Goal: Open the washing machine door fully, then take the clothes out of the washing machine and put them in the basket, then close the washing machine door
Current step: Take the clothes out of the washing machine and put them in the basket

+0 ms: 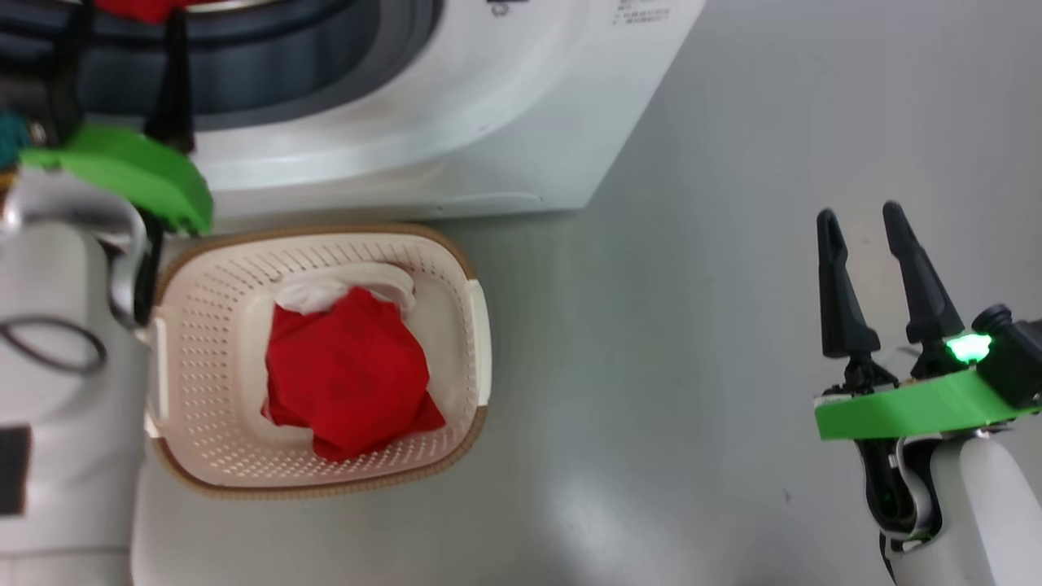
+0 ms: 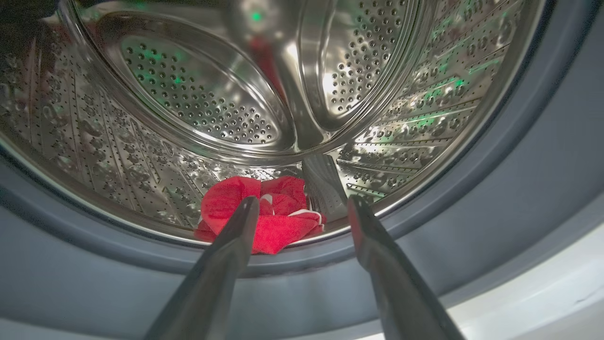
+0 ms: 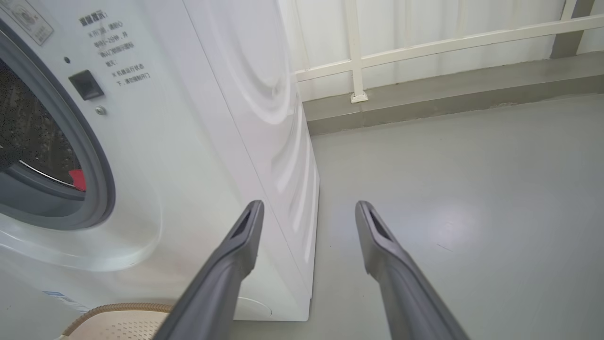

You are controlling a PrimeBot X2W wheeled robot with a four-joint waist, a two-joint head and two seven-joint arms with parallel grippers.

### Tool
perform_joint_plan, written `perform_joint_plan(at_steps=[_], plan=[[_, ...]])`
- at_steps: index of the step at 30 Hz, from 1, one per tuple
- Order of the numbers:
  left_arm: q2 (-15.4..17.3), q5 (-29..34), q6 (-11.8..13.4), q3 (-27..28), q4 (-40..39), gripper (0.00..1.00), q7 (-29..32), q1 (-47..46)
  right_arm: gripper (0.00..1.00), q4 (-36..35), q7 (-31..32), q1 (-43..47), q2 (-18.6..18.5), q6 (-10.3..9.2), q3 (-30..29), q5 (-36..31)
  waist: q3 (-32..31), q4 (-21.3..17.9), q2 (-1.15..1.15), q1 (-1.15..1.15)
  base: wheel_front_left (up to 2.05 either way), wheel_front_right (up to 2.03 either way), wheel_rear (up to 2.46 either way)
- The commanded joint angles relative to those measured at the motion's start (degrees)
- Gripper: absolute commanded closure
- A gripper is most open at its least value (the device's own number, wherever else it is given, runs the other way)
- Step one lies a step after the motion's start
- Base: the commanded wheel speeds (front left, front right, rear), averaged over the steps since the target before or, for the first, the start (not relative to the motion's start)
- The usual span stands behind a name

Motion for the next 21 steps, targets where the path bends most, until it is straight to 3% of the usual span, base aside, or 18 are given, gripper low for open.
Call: perform_joint_plan(at_steps=[1,10,21], plan=[[3.25,1.26,0.44,0.66,0.99,0.00,0.78,-2.77,0.00,-1.67,-0.36,-0.98,0.08,0.37,1.33,0.97,4.37,-2.04,0.00,0.00,0.00,0.00,0.00],[5.98,4.77,2.14,-2.44,14.57,0.00,2.77,-15.48,0.00,-1.78,-0.36,-3.36,0.10,0.37,2.26,2.45,8.00,-3.99,0.00,0.00,0.00,0.00,0.00],[8.45,6.66,4.58,-4.52,25.54,0.00,1.88,-24.62,0.00,-1.91,-0.36,-4.64,0.10,0.37,2.63,3.41,11.08,-5.41,0.00,0.00,0.00,0.00,0.00]])
